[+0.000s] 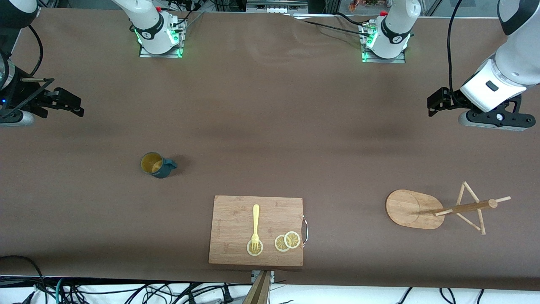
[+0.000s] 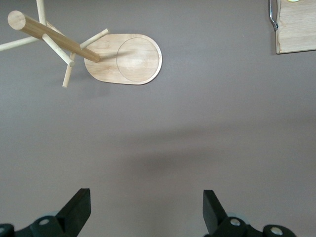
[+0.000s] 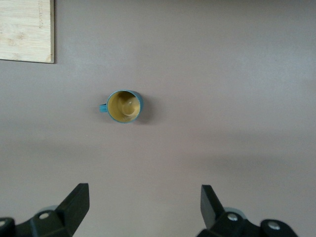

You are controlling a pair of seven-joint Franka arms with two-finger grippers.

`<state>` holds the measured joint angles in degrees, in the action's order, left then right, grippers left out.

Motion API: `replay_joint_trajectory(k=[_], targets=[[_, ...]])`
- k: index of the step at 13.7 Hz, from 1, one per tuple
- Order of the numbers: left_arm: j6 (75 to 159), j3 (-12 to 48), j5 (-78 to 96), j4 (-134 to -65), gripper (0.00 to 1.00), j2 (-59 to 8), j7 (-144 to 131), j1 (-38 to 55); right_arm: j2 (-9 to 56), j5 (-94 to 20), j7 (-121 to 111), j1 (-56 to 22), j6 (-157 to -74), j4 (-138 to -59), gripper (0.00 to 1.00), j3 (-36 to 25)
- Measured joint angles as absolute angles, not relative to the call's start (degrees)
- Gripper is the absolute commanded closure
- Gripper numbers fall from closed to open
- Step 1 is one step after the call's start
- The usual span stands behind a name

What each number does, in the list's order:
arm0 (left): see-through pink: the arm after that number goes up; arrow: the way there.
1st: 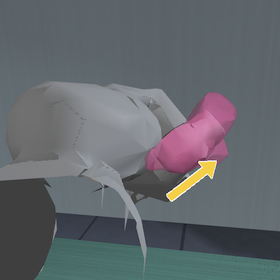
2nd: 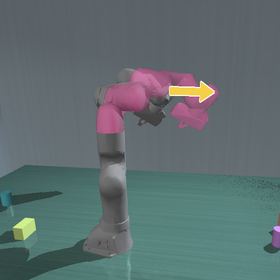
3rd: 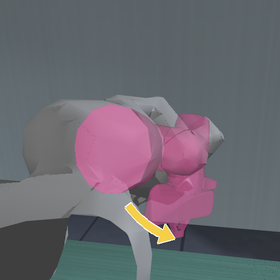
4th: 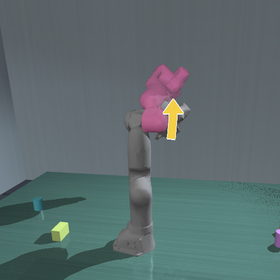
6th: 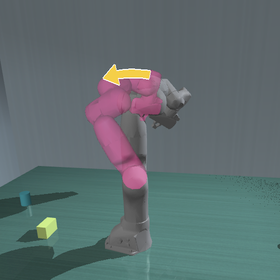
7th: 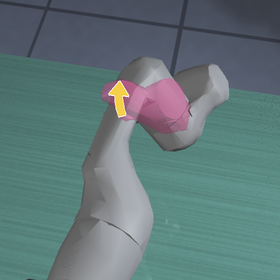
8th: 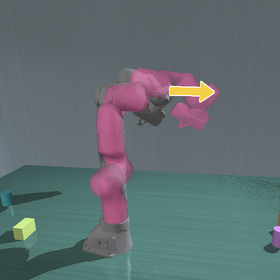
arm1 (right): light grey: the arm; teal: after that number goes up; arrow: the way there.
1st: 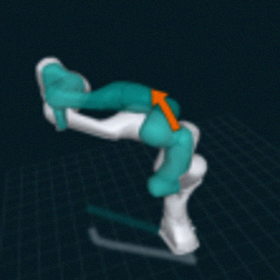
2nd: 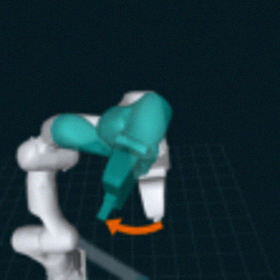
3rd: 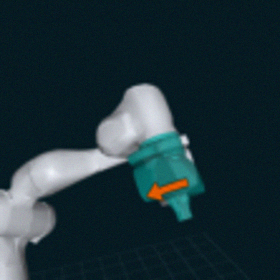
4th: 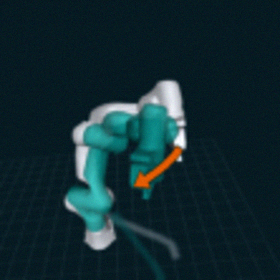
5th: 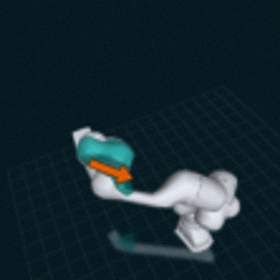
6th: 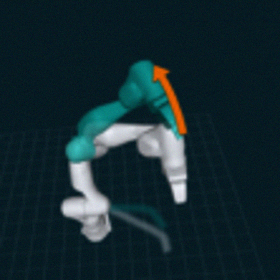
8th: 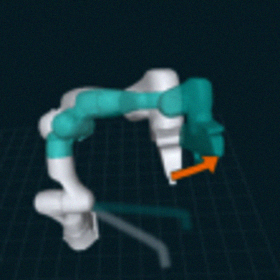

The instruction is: Pass cup and hang on rack

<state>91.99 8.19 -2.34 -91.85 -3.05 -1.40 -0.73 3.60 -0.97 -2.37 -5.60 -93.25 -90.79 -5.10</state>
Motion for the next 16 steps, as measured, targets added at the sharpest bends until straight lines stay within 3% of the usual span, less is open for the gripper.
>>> replay_joint_trajectory(k=[16], targets=[[92.0, 8.7, -2.3, -91.8, 0.0, -3.1, -1.4, -0.7, 3.6, -1.0, -2.4, -5.4, -92.6, -90.9, 0.0, -5.5]])
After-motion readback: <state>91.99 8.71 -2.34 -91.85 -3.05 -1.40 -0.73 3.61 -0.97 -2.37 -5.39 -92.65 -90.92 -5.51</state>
